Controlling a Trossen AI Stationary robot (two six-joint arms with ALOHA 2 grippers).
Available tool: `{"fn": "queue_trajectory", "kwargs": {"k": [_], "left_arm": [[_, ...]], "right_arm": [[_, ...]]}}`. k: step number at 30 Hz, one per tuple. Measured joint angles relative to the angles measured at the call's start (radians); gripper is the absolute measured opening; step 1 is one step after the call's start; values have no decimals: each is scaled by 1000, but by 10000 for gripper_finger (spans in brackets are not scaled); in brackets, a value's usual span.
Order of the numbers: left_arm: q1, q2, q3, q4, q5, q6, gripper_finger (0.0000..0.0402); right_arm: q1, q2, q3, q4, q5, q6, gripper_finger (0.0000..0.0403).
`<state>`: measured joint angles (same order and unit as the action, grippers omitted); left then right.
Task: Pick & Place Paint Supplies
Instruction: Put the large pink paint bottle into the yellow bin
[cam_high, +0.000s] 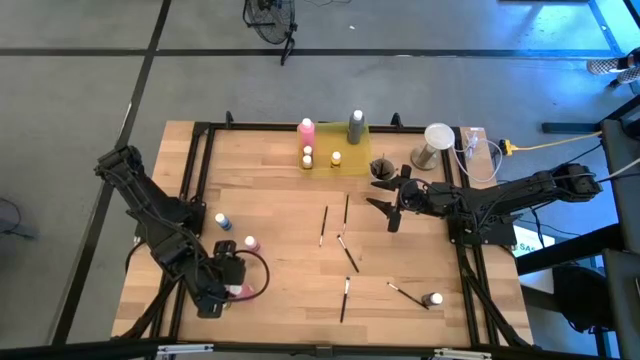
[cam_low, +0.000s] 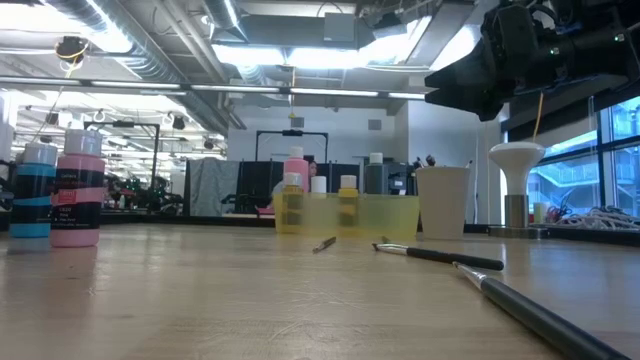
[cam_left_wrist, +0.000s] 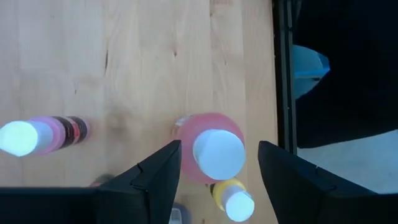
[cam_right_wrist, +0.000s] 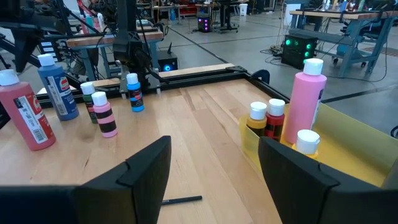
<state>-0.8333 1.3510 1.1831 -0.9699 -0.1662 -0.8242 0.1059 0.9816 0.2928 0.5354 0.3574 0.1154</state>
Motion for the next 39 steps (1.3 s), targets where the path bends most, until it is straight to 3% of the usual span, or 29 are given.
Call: {"fn": "queue_trajectory", "kwargs": {"k": [13, 39], "left_arm": [[-10, 0, -2, 1, -76, 0, 209], [-50, 57, -3, -16, -121, 0, 209]], "right_arm": [[0, 0, 0, 1, 0, 0, 245], [0, 0, 0, 15, -3, 14, 245]]}}
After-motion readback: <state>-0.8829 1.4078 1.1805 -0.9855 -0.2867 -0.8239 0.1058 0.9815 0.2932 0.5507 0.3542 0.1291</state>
